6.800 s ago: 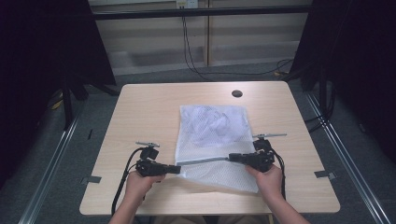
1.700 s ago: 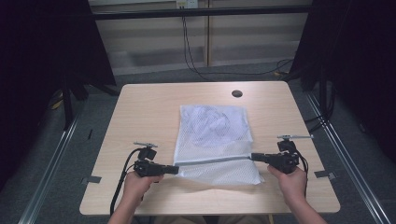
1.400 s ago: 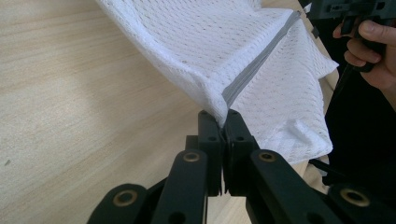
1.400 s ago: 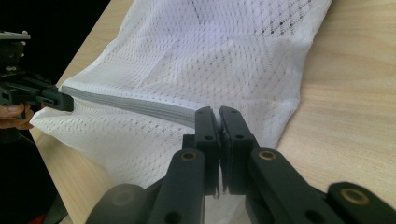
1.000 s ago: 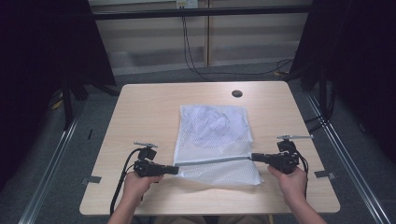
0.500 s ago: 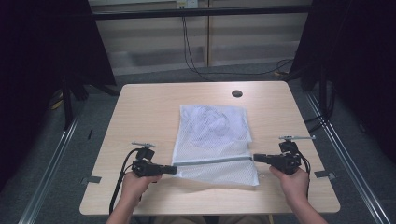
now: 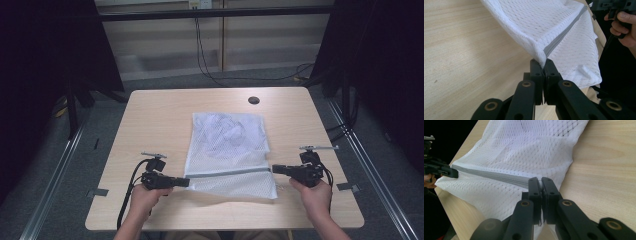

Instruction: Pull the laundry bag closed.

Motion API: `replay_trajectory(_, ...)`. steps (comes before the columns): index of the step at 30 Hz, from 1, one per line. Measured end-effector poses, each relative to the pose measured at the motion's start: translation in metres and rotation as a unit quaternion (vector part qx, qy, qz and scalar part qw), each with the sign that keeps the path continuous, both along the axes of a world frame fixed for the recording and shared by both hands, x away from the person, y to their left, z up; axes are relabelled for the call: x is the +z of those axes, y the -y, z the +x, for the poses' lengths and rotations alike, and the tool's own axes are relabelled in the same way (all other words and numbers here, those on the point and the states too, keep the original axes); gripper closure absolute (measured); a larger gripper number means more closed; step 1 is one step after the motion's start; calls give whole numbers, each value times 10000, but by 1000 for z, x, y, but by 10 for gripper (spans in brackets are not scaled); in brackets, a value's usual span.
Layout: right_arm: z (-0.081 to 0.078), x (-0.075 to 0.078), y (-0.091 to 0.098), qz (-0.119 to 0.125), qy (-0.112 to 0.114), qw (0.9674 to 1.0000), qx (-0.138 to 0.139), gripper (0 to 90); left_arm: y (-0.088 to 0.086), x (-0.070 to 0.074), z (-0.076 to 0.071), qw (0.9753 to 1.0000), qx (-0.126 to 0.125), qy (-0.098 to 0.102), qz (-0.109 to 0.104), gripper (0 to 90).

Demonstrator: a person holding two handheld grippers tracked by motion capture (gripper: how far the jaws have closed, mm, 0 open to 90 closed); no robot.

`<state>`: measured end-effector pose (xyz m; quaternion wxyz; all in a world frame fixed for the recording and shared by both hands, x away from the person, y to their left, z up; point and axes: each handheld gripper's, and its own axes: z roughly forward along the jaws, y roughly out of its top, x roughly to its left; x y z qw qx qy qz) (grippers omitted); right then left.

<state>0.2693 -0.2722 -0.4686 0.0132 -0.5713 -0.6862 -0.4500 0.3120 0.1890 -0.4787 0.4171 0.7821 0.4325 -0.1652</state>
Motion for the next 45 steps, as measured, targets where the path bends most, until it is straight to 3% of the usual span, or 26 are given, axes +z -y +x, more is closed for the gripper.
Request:
replay_trajectory(24, -2, 0, 2, -37, 52, 10000, -15, 862, 1, 3, -1, 9999, -19, 120, -67, 869)
replay_trajectory(37, -4, -1, 1, -11, 65, 10000, -44, 839, 1, 2, 0, 9998, -109, 153, 37, 763)
replay_trajectory(43, -4, -2, 1, -27, 67, 10000, -53, 801, 1, 2, 0, 9997, -117, 177, 105, 717)
replay_trajectory(45, -4, -2, 1, -56, 112, 9999, -78, 741, 1, 3, 0, 9997, -123, 187, 129, 691)
